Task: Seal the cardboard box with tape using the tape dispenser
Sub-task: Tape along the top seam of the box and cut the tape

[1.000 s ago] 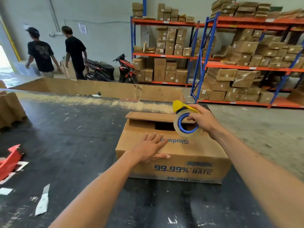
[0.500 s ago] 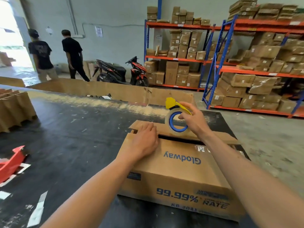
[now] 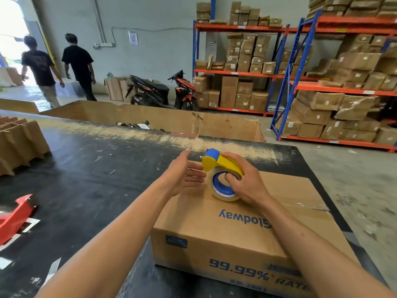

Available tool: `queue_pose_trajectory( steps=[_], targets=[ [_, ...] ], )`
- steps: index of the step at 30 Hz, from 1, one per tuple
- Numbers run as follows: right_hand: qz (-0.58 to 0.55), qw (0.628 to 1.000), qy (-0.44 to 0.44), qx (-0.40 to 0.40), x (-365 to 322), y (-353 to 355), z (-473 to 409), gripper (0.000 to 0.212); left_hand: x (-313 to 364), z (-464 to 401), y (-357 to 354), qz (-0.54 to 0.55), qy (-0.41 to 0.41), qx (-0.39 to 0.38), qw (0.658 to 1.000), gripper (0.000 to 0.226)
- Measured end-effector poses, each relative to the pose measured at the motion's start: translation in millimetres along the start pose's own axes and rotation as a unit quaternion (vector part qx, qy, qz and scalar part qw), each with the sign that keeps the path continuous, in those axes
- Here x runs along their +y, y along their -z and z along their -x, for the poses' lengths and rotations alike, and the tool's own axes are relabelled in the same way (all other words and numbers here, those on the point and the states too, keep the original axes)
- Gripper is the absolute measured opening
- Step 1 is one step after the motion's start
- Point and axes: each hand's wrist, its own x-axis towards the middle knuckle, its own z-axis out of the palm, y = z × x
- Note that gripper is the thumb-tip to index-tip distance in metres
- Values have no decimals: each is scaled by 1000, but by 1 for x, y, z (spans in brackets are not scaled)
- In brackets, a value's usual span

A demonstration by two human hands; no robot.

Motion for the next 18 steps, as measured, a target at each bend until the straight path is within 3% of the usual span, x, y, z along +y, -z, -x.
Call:
queue_pose_trajectory(
  steps=[7, 12, 18],
  targets=[
    [107, 993, 49, -30, -3, -2, 2, 64, 52, 20, 4, 15, 43, -28, 999, 60],
    [150, 986, 66, -44, -3, 1, 2, 66, 47, 22, 4, -1, 36, -32, 999, 33],
    [128, 988, 74, -45, -2, 2, 1, 67, 23, 6, 13, 128, 53, -13, 990, 7]
  ],
)
